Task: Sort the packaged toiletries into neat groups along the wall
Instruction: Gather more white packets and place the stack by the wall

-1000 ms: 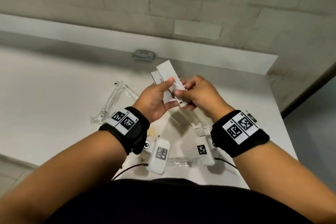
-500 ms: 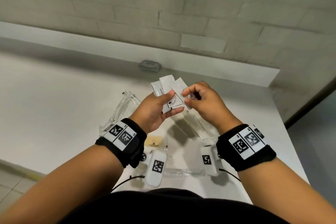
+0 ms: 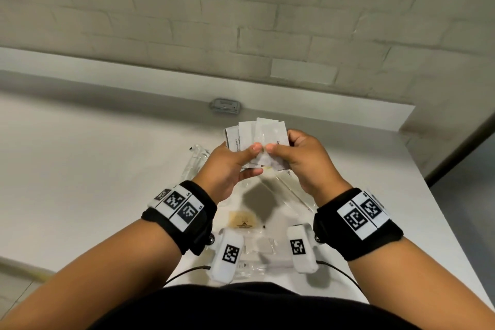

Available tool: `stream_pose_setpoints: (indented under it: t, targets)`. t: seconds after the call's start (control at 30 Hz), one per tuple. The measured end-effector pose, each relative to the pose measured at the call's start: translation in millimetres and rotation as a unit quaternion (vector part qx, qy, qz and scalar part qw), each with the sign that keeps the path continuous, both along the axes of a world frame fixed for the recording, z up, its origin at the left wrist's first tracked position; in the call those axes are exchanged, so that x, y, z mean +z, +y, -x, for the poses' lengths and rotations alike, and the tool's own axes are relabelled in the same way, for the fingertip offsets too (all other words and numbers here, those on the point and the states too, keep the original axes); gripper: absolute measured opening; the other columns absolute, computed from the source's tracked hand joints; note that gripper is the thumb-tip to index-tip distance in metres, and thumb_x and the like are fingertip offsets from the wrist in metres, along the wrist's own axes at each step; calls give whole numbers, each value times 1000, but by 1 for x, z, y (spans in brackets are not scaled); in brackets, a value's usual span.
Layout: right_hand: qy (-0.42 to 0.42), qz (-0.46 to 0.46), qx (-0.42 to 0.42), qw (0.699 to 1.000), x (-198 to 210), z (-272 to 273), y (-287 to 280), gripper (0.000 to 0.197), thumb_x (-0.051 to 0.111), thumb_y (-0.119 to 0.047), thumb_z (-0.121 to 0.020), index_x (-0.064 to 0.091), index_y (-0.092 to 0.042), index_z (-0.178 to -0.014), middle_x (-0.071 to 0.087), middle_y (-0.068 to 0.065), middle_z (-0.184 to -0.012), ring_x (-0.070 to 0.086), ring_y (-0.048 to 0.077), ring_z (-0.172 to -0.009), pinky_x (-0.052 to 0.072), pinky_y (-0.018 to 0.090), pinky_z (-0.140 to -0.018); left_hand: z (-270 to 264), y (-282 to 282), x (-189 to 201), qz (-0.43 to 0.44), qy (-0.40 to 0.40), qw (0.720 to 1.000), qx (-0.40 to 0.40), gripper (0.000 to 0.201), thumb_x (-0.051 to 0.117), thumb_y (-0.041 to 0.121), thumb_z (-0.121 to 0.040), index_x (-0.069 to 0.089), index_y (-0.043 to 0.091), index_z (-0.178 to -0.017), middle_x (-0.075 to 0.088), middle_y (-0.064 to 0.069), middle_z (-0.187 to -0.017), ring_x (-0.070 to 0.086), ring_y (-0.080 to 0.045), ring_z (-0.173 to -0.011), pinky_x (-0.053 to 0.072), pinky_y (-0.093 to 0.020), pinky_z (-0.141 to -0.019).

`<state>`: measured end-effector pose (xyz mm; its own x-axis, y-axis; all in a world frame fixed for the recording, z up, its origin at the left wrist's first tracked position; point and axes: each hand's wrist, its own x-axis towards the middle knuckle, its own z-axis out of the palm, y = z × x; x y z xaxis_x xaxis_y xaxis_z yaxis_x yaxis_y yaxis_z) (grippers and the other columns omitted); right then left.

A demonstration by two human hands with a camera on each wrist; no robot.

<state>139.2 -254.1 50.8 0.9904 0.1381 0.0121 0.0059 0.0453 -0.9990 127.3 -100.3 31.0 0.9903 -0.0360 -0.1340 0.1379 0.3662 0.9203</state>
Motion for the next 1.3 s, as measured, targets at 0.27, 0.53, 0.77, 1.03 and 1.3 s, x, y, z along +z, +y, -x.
stream_pose_setpoints:
  t: [0.27, 0.53, 0.77, 1.03, 1.3]
  targets:
    - [-419, 467, -89, 773, -8, -6, 14, 17, 64, -4, -74, 71, -13, -87, 61, 3, -80, 56, 28, -78, 50, 36, -69, -4, 20, 7, 60, -6, 998, -14, 24, 53, 18, -96, 62, 8, -117, 71, -11, -107, 70, -25, -98, 59, -28, -71]
    - [-434, 536, -57, 722, -11, 0, 30, 18, 64, -12, -81, 70, -20, -96, 63, -1, -94, 59, 27, -88, 48, 38, -73, -8, 31, 9, 63, -10, 997, -35, 33, 53, 34, -94, 67, 10, -112, 73, -4, -96, 70, -16, -87, 58, -27, -74]
    - [-395, 555, -81, 728, 3, -1, 29, 7, 60, -16, -85, 60, -14, -91, 53, 9, -106, 50, 29, -99, 44, 42, -84, -12, 25, 14, 47, -15, 996, -68, 28, 60, 24, -91, 67, 8, -112, 73, -6, -96, 70, -17, -85, 59, -26, -70]
    - [-86, 315, 5, 945, 19, -19, 16, 31, 64, -10, -87, 58, -20, -116, 51, 0, -104, 59, 9, -80, 54, 30, -76, -10, 31, 17, 93, 24, 989, -109, 28, 46, 11, -97, 59, 0, -120, 68, -24, -110, 70, -31, -96, 60, -31, -77]
    - [15, -13, 7, 1000, 21, -26, 3, 12, 54, -6, -93, 62, -15, -92, 68, -2, -73, 61, 15, -63, 55, 27, -55, -11, 30, 14, 61, 7, 998, -33, 19, 56, 22, -94, 64, 7, -101, 72, -6, -85, 72, -17, -76, 54, -18, -55]
